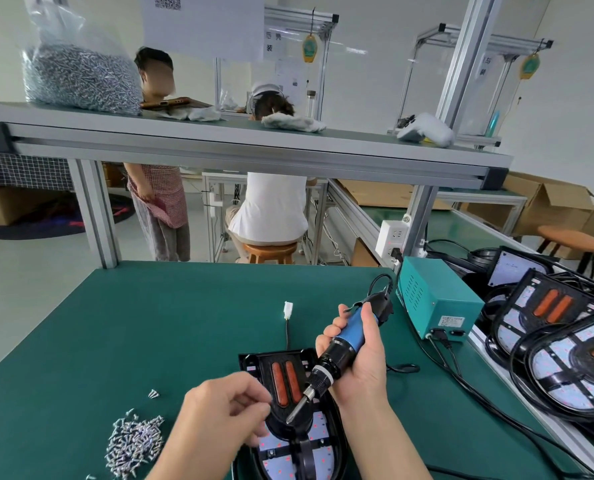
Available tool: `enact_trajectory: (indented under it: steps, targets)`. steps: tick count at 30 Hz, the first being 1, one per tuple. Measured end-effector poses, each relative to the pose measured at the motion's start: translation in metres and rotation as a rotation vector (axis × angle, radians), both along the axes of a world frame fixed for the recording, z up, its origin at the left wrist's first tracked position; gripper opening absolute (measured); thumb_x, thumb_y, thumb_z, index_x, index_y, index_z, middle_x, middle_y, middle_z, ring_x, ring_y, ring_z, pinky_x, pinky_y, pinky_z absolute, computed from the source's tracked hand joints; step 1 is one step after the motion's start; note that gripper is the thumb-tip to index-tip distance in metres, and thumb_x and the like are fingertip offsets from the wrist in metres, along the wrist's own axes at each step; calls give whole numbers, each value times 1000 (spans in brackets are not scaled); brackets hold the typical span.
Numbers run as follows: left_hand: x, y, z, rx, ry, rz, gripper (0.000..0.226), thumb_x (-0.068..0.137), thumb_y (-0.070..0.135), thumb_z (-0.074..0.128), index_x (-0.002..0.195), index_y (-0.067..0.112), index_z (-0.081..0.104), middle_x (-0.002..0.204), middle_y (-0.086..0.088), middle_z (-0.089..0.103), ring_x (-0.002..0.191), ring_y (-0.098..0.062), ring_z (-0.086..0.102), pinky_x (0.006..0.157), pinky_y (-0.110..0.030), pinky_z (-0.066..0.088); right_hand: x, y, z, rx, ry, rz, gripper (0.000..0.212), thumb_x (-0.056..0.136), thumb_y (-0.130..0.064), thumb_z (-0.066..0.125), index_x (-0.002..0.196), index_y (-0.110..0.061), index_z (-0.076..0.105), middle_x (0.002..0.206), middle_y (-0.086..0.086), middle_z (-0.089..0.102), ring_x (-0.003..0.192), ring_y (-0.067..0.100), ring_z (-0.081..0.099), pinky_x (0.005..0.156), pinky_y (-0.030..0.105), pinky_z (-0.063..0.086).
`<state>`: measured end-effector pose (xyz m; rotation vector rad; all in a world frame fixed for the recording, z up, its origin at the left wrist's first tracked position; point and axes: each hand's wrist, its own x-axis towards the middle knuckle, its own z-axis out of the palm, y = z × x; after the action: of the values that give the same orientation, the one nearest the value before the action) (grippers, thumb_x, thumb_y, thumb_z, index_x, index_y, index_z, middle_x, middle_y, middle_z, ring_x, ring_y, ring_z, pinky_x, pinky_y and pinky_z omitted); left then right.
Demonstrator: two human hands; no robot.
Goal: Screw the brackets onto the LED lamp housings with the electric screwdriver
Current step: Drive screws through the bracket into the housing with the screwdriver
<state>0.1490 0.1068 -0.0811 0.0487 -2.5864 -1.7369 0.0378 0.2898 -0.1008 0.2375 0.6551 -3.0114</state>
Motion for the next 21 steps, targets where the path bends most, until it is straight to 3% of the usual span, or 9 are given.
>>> enact_trajectory:
  steps: [4, 15, 21]
  targets:
    - [5, 16, -4, 55, -83, -36, 22, 83, -6, 68, 72, 13, 73, 63, -10, 73, 56, -21, 72, 60, -23, 57, -1, 2, -1, -45, -11, -18, 35, 84, -41, 72, 100, -12, 62, 73, -3, 55, 53, 10, 52, 48, 22, 40]
    - [5, 22, -6, 347, -147, 64, 11, 81, -14, 72, 77, -4, 72, 67, -26, 71, 53, -26, 70, 50, -22, 55, -1, 3, 0, -15, -63, -40, 30, 85, -40, 70, 97, -13, 61, 72, -4, 55, 51, 9, 53, 48, 22, 41]
    - [7, 26, -4, 379, -159, 67, 9, 81, -15, 72, 79, -7, 71, 67, -28, 70, 50, -24, 68, 48, -22, 55, -1, 3, -3, 5, -78, -57, 29, 85, -38, 71, 96, -14, 60, 72, -3, 56, 50, 9, 53, 46, 21, 42]
